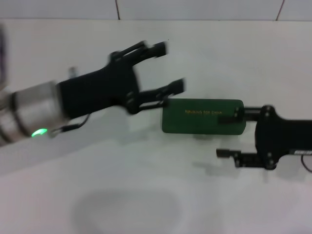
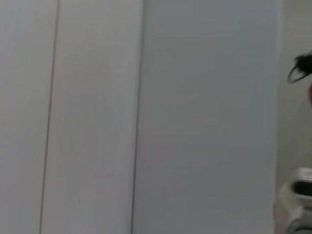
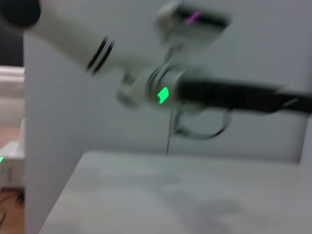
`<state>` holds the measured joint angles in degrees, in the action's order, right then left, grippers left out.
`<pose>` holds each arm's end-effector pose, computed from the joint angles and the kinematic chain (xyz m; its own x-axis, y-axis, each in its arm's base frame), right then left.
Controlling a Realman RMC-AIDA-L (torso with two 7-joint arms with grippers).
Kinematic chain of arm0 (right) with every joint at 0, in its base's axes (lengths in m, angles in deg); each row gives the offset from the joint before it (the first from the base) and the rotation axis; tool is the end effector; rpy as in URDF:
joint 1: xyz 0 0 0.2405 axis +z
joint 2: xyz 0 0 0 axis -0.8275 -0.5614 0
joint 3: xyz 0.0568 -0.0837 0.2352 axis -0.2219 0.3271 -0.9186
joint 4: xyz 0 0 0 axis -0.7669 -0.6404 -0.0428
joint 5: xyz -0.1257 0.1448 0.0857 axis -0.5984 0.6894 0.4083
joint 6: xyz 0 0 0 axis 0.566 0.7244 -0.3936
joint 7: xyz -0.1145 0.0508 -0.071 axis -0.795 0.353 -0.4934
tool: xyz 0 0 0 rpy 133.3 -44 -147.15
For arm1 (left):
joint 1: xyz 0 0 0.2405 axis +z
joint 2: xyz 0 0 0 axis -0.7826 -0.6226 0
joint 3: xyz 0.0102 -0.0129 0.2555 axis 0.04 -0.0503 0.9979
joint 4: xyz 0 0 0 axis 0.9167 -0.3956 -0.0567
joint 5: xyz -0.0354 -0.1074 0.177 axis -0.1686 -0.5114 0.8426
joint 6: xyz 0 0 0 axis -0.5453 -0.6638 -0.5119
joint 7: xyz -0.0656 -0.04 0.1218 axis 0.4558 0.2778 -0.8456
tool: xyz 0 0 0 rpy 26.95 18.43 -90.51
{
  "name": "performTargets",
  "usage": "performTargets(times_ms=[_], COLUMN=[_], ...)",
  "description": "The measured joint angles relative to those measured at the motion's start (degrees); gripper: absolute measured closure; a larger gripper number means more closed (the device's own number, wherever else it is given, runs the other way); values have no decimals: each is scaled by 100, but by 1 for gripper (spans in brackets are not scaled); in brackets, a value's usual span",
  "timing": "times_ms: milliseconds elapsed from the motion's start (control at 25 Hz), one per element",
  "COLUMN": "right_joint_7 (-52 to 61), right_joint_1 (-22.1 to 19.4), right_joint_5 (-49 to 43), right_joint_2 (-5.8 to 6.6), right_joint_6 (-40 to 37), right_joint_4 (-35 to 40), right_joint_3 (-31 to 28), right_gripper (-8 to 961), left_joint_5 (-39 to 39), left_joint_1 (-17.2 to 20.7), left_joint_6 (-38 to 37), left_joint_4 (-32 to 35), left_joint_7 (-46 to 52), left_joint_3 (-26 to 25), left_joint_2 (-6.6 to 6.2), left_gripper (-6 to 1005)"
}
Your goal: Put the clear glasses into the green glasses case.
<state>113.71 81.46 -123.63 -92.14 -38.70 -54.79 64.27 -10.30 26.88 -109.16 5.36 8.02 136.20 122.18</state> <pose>0.2485 0.2934 -0.0032 0.8207 0.1418 -0.5535 0.0237 -0.9763 -0.2151 -0.1990 0.3118 -0.0214 0.6367 0.0080 0.7711 0.2252 -0.9583 -0.1760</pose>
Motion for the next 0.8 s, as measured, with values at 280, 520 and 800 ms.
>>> performTargets(times_ms=[280, 520, 800], right_joint_7=[-279, -346, -424], right_joint_1=[-4, 47, 95], right_joint_5=[445, 547, 552], right_joint_2=[-5, -30, -41], right_joint_6=[-317, -332, -328], right_joint_4=[-33, -80, -171], right_joint_3=[-70, -19, -15], right_gripper=[317, 317, 317], left_joint_5=[207, 449, 465], left_joint_1=[497, 642, 606], left_joint_6=[-753, -756, -752], left_joint_4=[-617, -792, -868], left_joint_7=[-1055, -1434, -1463], left_joint_3=[-124, -135, -177], left_joint_2=[-216, -133, -153], left_gripper=[105, 105, 106])
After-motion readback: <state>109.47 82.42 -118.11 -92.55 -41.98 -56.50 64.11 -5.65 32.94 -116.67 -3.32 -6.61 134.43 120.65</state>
